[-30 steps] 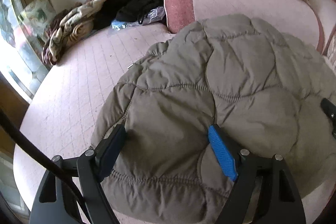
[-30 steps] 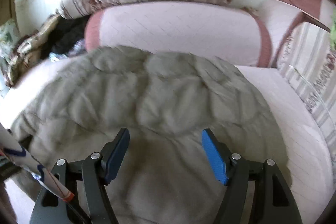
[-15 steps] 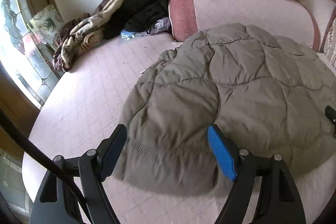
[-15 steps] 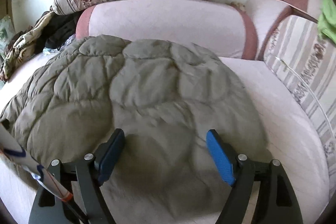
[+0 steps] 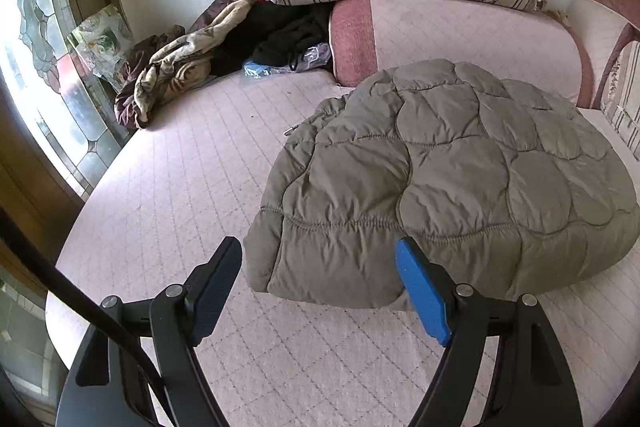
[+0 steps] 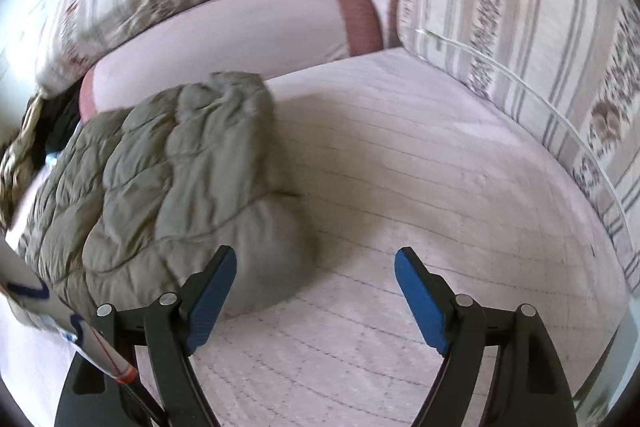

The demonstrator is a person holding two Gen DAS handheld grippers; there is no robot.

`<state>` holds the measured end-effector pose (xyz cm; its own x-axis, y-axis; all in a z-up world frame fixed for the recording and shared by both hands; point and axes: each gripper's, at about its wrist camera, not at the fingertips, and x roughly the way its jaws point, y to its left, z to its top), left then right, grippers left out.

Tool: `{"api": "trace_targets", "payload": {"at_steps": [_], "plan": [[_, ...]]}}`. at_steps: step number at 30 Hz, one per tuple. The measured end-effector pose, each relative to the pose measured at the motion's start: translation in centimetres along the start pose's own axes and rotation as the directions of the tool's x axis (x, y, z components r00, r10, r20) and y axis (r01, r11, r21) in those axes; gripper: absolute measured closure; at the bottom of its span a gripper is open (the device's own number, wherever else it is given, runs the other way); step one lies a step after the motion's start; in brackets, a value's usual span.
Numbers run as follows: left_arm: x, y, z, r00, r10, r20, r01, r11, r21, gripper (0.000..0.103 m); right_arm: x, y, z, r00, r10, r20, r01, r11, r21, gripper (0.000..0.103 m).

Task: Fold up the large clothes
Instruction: 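Grasp the edge of the folded olive jacket with both grippers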

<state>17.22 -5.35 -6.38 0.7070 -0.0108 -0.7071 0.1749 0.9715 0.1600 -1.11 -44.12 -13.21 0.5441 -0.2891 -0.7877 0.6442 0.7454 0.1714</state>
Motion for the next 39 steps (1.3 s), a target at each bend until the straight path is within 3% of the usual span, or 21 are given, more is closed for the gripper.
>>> {"api": "trace_targets", "payload": {"at_steps": [8,13,18,22,26,31,34,35,36,37,38,39], "plan": [[3.4,0.7,0.2,0.998,0.005,-0.055,-0.007,1.000,-0.026,0.024,2.9,-1.5,2.2,0.999,0.051,-0.020,-0.048,0.993,0.106,0.009],[5.9,3.1,0.7,0.996,-0.016,-0.086,0.006,0.993,-0.118,0.024,5.1,-0.8,2.9,0.990,0.140,-0.011,-0.137,0.979,0.150,0.004],[7.9,7.0,0.8,0.991,-0.109,-0.081,0.083,0.958,-0.275,0.023,7.0,-0.2,3.1,0.982,0.183,-0.036,-0.175,0.971,0.163,0.004],[9.2,9.2,1.5,0.980,-0.176,-0.095,0.136,0.934,-0.330,0.023,7.2,0.2,3.8,0.983,0.182,-0.026,-0.177,0.974,0.139,0.004],[11.1,10.8,1.5,0.957,-0.261,-0.127,0.193,0.899,-0.394,0.022,8.4,0.1,3.6,0.979,0.195,-0.060,-0.185,0.972,0.148,0.003],[14.7,11.4,1.4,0.880,-0.453,-0.142,0.350,0.823,-0.448,0.019,9.3,-0.2,3.7,0.973,0.216,-0.086,-0.201,0.967,0.155,0.000],[16.3,11.4,1.2,0.824,-0.555,-0.118,0.443,0.759,-0.478,0.017,10.6,-0.7,3.6,0.955,0.272,-0.115,-0.248,0.950,0.188,0.000],[16.9,11.4,1.0,0.793,-0.600,-0.106,0.478,0.721,-0.502,0.016,11.3,-1.0,3.5,0.939,0.318,-0.129,-0.285,0.932,0.225,0.000],[17.7,11.3,0.7,0.746,-0.660,-0.093,0.523,0.666,-0.531,0.016,11.8,-1.3,3.4,0.925,0.353,-0.141,-0.312,0.916,0.251,0.000],[18.2,11.2,0.5,0.711,-0.697,-0.087,0.550,0.630,-0.548,0.015,12.4,-1.5,3.2,0.906,0.393,-0.154,-0.341,0.897,0.282,0.000],[18.7,10.8,0.3,0.669,-0.738,-0.085,0.576,0.588,-0.568,0.013,13.2,-1.8,3.1,0.877,0.450,-0.166,-0.382,0.864,0.328,0.000],[19.2,10.3,0.0,0.649,-0.755,-0.094,0.580,0.571,-0.581,0.010,13.6,-1.8,2.9,0.860,0.482,-0.169,-0.404,0.844,0.353,0.000]]}}
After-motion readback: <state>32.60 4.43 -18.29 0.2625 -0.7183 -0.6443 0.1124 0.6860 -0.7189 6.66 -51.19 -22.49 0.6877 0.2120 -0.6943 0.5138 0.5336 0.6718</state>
